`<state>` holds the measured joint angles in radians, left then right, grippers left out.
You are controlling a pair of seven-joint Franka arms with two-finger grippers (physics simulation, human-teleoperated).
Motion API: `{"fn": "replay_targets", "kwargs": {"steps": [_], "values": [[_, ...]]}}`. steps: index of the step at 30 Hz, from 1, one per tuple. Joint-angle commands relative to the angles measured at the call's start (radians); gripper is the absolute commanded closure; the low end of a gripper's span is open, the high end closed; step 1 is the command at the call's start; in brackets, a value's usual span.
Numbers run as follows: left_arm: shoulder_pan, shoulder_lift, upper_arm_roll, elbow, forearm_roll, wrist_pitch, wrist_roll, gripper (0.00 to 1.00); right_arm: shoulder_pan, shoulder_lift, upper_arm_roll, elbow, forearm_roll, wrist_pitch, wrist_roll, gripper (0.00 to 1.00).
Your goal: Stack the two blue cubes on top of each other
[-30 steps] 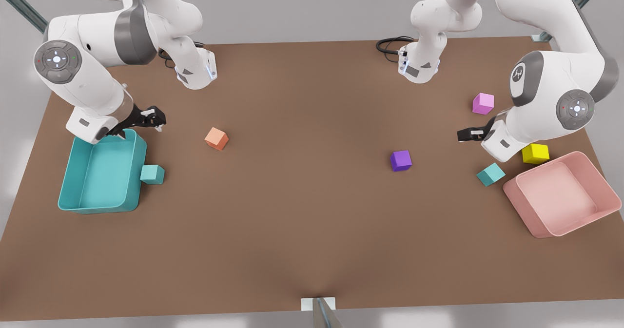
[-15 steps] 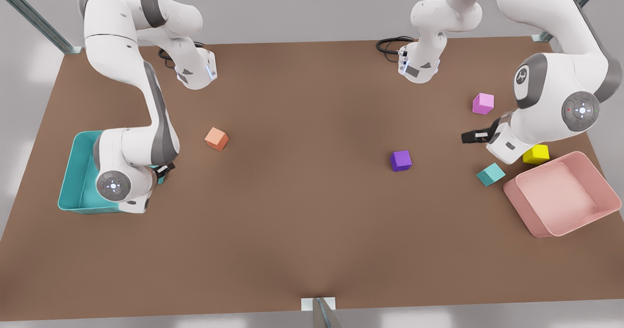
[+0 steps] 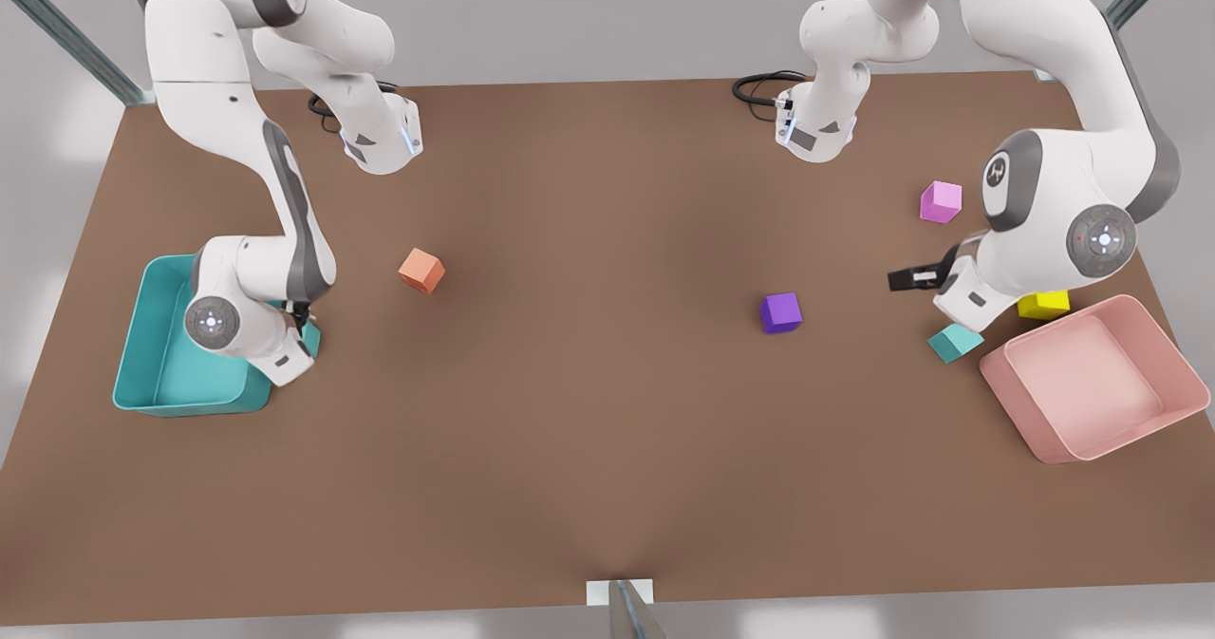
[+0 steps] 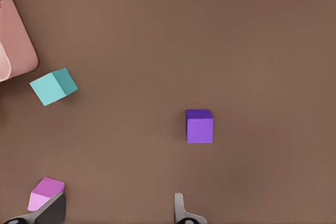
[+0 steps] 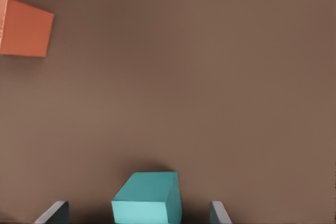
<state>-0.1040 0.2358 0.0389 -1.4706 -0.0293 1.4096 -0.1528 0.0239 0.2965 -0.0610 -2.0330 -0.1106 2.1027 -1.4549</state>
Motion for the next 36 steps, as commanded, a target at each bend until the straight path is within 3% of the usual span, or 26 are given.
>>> {"fn": "replay_targets", "kwargs": {"steps": [1, 10, 12, 14, 15, 18, 28, 36], "values": [[0.0, -0.001, 0.006, -0.002, 0.002, 0.034, -0.007, 0.0, -0.005, -0.007, -0.002, -0.038, -0.003, 0.23, -0.74, 0.0], [-0.003, 0.003, -0.007, 0.021, -0.024, 0.046, -0.005, 0.0, -0.067, -0.039, -0.003, -0.162, 0.0, 0.275, -0.659, 0.0], [-0.005, 0.005, -0.027, 0.138, -0.052, -0.052, -0.005, 0.0, -0.084, -0.06, -0.005, -0.191, 0.002, 0.261, -0.582, 0.0], [0.007, 0.016, -0.024, 0.15, -0.072, -0.058, -0.002, 0.0, -0.099, -0.059, -0.005, -0.196, 0.006, 0.26, -0.559, 0.0], [0.009, 0.096, -0.022, 0.226, -0.06, -0.075, 0.001, 0.0, -0.099, -0.057, -0.005, -0.196, 0.008, 0.26, -0.533, 0.0], [0.004, 0.109, -0.024, 0.248, -0.098, -0.106, -0.002, 0.0, -0.105, -0.046, -0.005, -0.196, 0.009, 0.26, -0.398, 0.0], [0.0, 0.132, -0.025, 0.25, -0.084, -0.096, -0.004, 0.0, -0.119, -0.033, -0.005, -0.211, 0.009, 0.258, -0.113, 0.0], [-0.01, 0.138, -0.027, 0.251, -0.077, -0.096, -0.004, 0.0, -0.13, -0.013, -0.011, -0.205, 0.009, 0.26, -0.108, 0.0]]}}
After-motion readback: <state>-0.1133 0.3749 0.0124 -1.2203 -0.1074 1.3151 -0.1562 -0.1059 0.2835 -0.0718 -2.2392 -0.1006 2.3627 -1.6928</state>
